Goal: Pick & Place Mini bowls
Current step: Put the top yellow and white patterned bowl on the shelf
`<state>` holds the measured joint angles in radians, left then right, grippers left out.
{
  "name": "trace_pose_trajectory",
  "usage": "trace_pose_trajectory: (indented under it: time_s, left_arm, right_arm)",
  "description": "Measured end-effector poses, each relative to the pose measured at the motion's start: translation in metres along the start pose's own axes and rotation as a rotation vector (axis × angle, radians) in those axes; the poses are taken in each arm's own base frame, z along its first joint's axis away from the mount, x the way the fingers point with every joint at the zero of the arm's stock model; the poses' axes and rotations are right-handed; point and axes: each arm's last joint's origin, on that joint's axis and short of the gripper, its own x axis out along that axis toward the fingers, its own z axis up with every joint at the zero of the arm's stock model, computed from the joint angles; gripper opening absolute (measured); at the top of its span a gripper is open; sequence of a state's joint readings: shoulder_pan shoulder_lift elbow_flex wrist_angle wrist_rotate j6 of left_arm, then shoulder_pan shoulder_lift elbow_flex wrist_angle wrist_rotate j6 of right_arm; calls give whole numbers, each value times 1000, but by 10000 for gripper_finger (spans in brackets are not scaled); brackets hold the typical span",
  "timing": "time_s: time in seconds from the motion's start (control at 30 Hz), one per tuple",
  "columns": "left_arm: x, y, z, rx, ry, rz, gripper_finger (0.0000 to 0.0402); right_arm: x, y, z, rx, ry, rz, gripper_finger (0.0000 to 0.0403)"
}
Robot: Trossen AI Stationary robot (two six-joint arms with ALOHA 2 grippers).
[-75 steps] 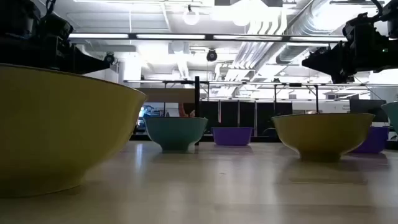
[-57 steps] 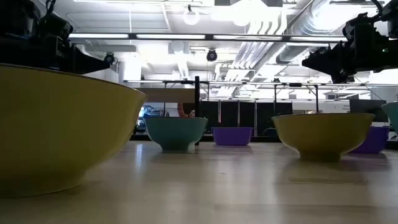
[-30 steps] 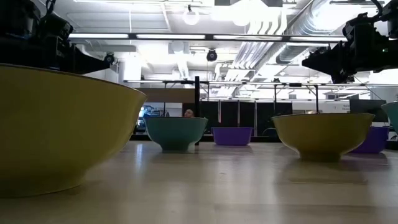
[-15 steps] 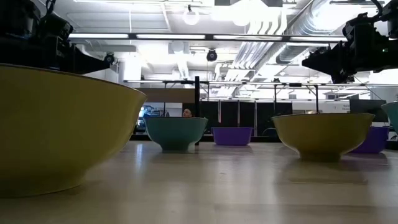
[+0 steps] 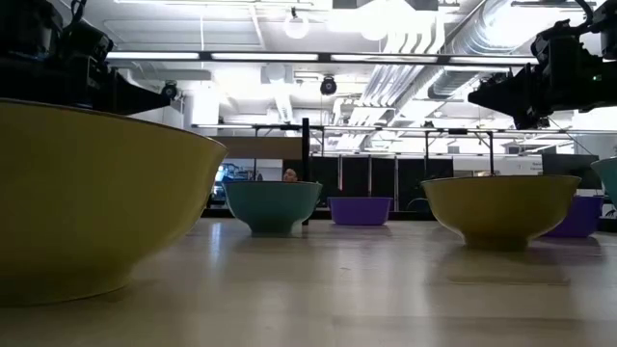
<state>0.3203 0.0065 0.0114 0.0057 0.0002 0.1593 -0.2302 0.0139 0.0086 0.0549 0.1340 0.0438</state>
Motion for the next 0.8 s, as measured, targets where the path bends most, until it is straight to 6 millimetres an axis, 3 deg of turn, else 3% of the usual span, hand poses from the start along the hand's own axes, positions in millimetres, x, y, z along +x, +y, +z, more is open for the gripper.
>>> trace_pose_trajectory:
  time_s: [0.27,0.6,0.8]
  left_arm:
    - [0,0,0,-40,-1,-9,0]
    - [0,-1,1,-9,-9,-41,0]
    - [0,-4,7,120,-31,-158,0]
  right_arm:
    - [0,-3,1,2,-15,-112,0]
    - [0,-4,2,-71,-18,-133,0]
    - [0,-3,2,63,-25,-108,0]
